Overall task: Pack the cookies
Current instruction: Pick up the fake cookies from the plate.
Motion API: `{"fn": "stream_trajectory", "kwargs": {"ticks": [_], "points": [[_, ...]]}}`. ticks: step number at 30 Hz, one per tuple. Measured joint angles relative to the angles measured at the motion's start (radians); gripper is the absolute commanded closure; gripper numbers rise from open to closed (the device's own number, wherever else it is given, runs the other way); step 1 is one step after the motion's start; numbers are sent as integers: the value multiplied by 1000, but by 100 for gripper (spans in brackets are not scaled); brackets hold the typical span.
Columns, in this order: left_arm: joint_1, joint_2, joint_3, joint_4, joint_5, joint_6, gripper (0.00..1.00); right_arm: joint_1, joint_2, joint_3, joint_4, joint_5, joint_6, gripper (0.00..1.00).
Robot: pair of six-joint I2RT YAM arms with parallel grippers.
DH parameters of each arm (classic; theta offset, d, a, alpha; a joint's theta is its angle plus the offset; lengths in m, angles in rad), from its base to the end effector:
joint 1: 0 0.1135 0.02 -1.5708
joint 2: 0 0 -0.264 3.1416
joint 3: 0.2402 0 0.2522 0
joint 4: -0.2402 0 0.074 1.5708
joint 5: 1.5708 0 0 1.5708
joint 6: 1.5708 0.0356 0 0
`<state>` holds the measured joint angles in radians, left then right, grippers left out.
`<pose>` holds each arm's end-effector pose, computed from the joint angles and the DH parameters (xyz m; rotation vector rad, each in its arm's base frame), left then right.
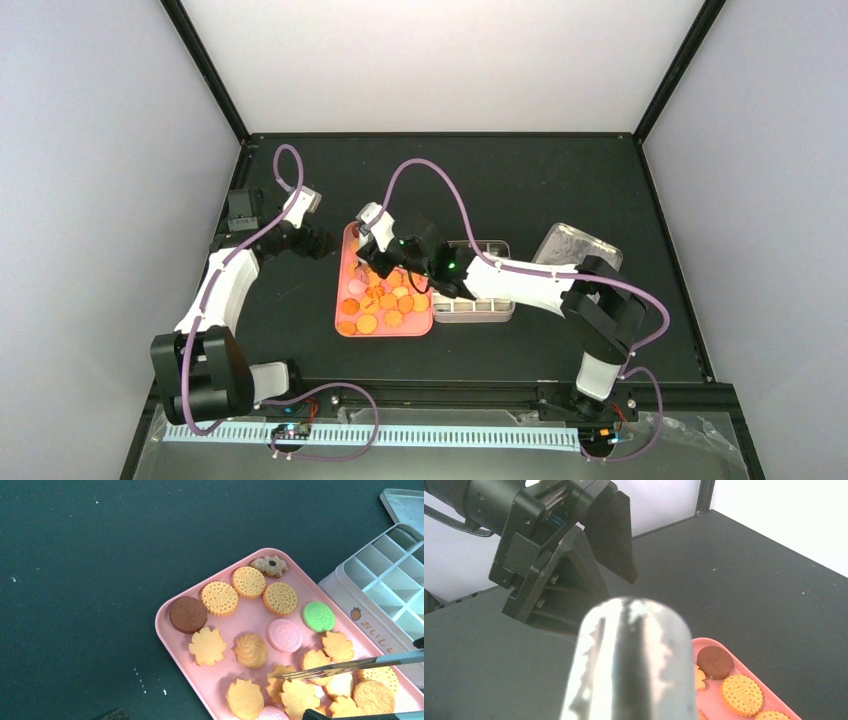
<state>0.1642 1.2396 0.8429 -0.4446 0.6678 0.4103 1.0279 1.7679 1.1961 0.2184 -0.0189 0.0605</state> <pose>0.2514 0.0193 0.2478 0.5650 2.1696 -0.4990 0.2128 0.3539 0.2524 -0.9403 1.7617 0.7367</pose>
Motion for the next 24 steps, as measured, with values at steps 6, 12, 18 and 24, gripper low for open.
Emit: {"fn": "stream_trajectory", "kwargs": {"ticks": [6,12,18,24], "points": [[0,0,-1,6,13,-3,6,13,0,-14,22,23,-16,67],[0,-1,-1,6,15,-5,6,18,-35,-63,37,48,-27,66],[0,-3,-1,7,14,-19,5,27,-52,-90,43,67,-31,64],[7,-9,4,1,14,-27,4,29,-52,-111,27,81,-36,63]]}}
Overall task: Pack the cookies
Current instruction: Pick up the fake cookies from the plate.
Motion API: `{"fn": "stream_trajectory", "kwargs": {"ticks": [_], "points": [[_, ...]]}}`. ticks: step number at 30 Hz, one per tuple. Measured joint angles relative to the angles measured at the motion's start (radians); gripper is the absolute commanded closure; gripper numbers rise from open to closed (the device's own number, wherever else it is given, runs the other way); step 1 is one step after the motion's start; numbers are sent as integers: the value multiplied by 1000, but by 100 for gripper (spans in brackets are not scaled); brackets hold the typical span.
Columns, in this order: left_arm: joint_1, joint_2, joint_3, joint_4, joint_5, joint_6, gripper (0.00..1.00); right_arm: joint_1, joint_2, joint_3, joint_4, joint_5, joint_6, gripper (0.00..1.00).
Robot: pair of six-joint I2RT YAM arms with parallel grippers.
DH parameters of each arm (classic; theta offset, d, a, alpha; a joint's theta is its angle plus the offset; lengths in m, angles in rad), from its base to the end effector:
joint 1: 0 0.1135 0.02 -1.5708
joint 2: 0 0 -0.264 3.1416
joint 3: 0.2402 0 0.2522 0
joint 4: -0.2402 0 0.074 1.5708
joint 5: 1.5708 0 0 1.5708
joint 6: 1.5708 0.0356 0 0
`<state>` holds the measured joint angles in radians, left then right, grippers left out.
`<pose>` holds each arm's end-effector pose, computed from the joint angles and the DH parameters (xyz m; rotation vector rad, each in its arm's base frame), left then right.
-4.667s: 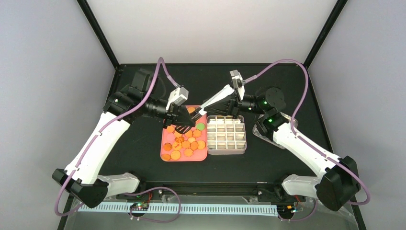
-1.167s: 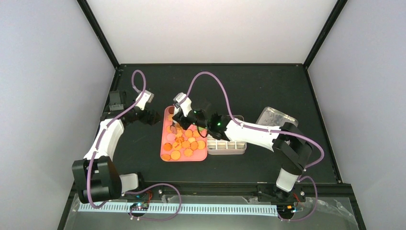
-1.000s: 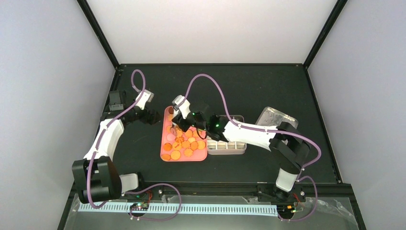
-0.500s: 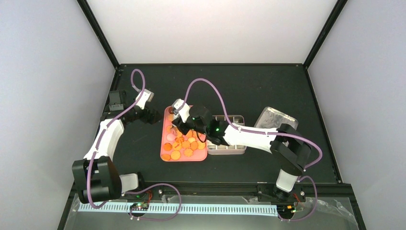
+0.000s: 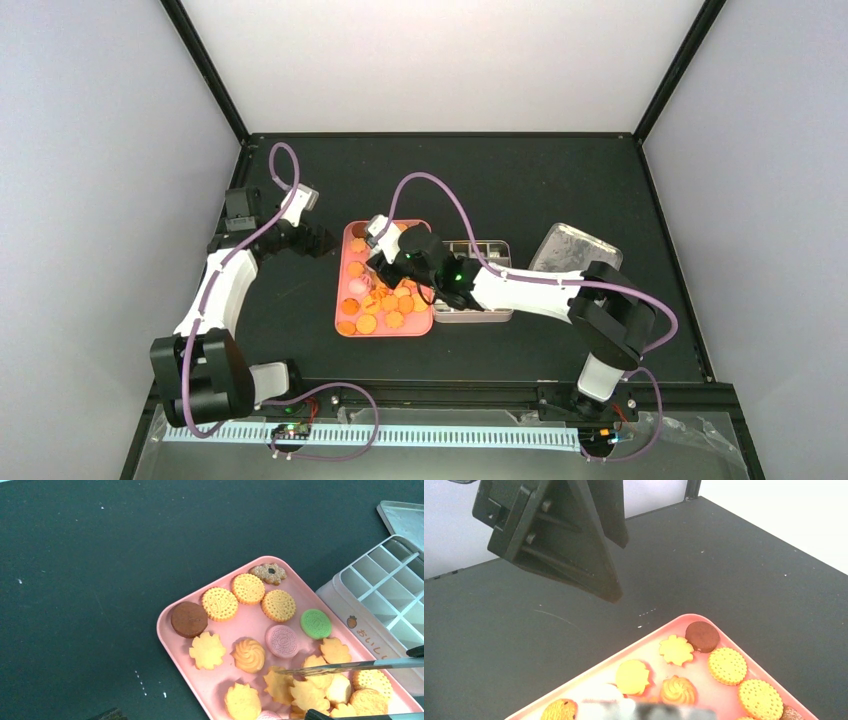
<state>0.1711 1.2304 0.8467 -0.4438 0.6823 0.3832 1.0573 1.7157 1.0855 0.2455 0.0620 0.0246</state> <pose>0.2504 0.0205 0.2515 0.5372 2.1617 -0.5182 0.1949 0.3412 0.2377 -0.9565 1.7699 0.6446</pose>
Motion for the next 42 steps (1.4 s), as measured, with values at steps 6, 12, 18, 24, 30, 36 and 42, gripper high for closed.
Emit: {"fn": "stream_trajectory", "kwargs": {"ticks": [6,12,18,24,30,36,42], "points": [[5,-5,18,-4,3,-3,4,3,-1,-2,2,7,2,78],[5,-6,18,-8,7,-3,5,3,-32,-15,-6,22,7,88],[5,-6,18,-14,7,-3,5,3,-56,-17,-23,30,8,96],[5,-6,18,-20,8,-3,5,-11,-114,-18,-40,26,31,99],[5,-5,18,-22,22,-3,5,-112,-219,-52,-39,-5,62,99],[5,2,5,-2,53,-3,4,-269,-323,-126,-36,-23,68,98],[5,17,-47,37,82,-18,3,-359,-341,-183,-36,-62,69,94]]}}
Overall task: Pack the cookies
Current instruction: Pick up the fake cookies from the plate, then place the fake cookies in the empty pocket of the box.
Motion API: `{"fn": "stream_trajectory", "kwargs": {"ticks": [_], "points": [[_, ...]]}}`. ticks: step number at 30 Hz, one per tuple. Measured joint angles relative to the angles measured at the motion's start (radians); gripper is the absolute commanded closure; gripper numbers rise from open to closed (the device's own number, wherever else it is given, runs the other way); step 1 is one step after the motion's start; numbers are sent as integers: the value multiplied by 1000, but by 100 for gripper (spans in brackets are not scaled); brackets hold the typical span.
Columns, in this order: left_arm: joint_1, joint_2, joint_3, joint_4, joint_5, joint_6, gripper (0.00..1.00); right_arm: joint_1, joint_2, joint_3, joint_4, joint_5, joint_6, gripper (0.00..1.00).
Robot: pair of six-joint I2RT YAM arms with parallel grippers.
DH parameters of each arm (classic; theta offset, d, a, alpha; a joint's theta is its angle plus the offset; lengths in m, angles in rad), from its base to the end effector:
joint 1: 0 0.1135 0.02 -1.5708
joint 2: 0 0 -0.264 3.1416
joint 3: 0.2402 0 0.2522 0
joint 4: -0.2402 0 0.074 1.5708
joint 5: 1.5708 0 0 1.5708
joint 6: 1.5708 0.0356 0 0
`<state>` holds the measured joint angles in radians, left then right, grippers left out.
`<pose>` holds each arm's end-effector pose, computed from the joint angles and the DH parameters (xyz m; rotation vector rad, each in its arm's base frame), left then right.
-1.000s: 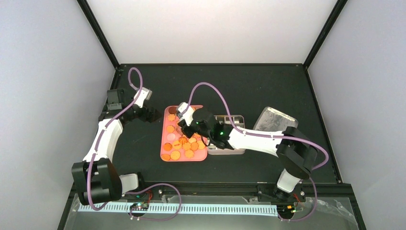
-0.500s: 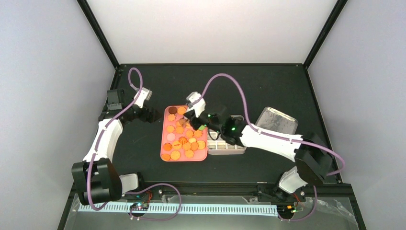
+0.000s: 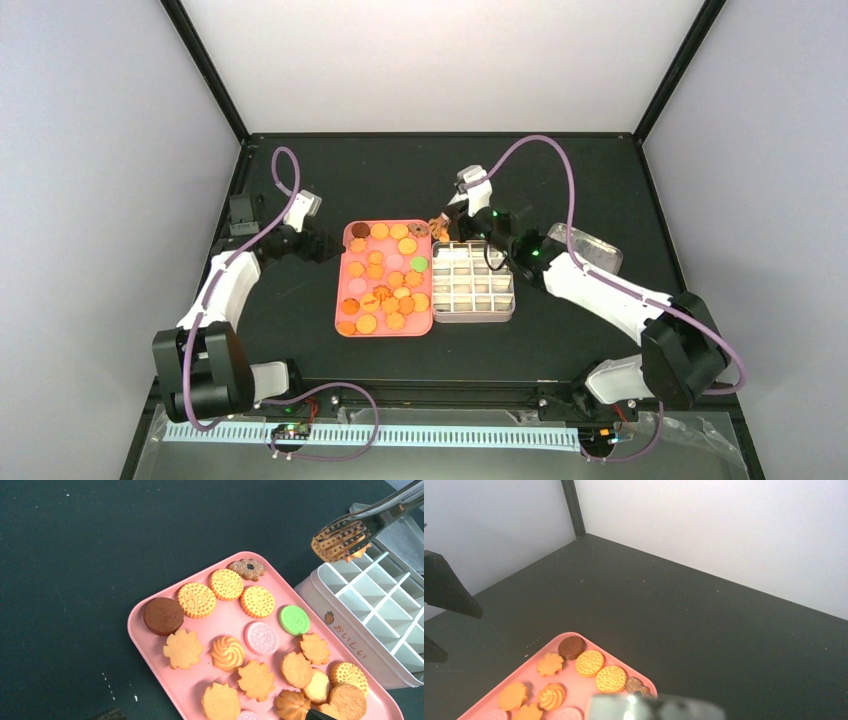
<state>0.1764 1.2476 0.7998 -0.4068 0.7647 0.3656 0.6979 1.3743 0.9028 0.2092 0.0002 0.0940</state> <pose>0.2489 0.0193 0.2367 0.5353 2.1503 -0.6295 0.2450 0.2055 0.2862 -0.5557 1.7846 0.5527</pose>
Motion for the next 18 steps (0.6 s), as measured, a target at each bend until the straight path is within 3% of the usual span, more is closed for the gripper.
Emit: {"fn": "stream_trajectory", "kwargs": {"ticks": [18], "points": [[0,4,-3,13,5,-1,3,-26,53,-11,31,-66,11,86]]}}
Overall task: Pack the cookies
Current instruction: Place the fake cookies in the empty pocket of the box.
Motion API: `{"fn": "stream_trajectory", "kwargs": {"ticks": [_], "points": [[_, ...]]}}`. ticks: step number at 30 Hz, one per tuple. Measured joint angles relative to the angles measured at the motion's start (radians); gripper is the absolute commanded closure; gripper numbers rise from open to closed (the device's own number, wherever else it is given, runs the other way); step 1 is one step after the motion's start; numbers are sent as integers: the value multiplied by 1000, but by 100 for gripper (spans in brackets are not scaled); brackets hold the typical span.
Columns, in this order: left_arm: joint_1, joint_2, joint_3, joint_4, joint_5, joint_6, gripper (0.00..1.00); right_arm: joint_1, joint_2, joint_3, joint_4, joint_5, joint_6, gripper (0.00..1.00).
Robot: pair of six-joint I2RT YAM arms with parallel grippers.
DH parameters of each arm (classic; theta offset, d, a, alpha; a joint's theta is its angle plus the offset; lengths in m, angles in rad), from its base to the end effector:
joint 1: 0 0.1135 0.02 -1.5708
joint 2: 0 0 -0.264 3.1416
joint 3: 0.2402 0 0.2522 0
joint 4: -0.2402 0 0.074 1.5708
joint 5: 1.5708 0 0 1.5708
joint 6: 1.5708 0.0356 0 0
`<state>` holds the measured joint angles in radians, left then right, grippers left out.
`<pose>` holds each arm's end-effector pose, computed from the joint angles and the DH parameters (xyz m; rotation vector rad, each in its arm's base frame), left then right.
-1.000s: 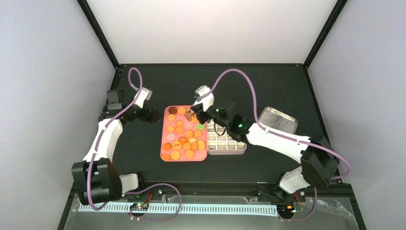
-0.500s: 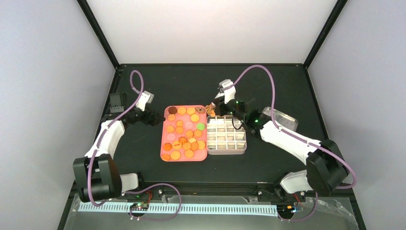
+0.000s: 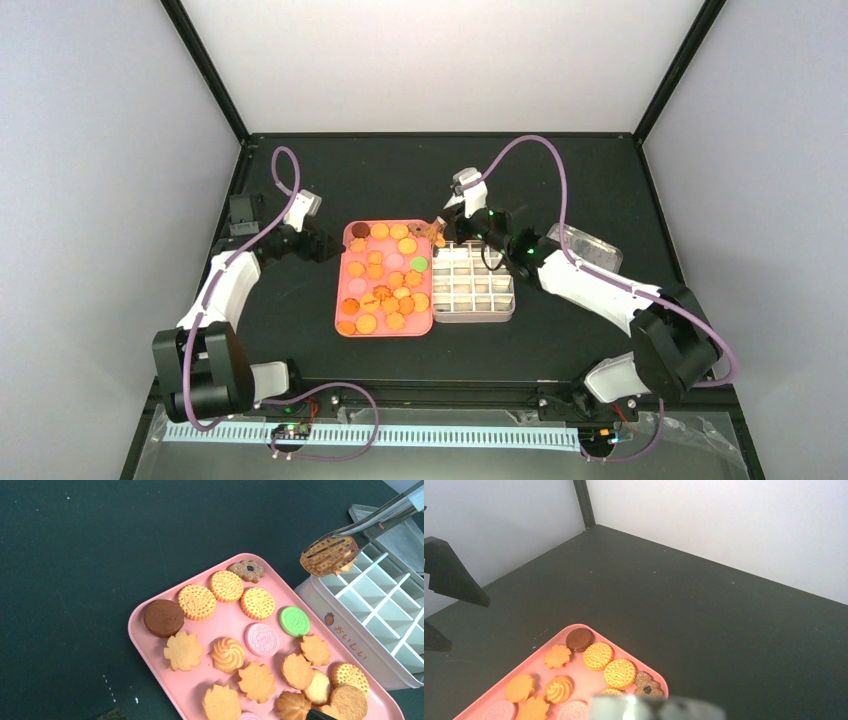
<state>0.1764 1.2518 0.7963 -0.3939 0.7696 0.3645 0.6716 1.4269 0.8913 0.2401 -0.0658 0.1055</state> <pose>0.2498 0.0194 0.2355 0.5374 2.1437 -0.6325 0.2555 0.2060 0.2695 -0.5777 1.8195 0.5938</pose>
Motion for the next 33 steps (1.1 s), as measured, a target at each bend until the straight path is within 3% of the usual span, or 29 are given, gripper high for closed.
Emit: {"fn": "stream_trajectory", "kwargs": {"ticks": [13,33], "points": [[0,-8,0,-2,2,0,3,-6,-21,-19,-1,-7,-2,76],[0,-8,9,-25,2,2,3,9,-89,-11,-32,-68,-13,74]]}}
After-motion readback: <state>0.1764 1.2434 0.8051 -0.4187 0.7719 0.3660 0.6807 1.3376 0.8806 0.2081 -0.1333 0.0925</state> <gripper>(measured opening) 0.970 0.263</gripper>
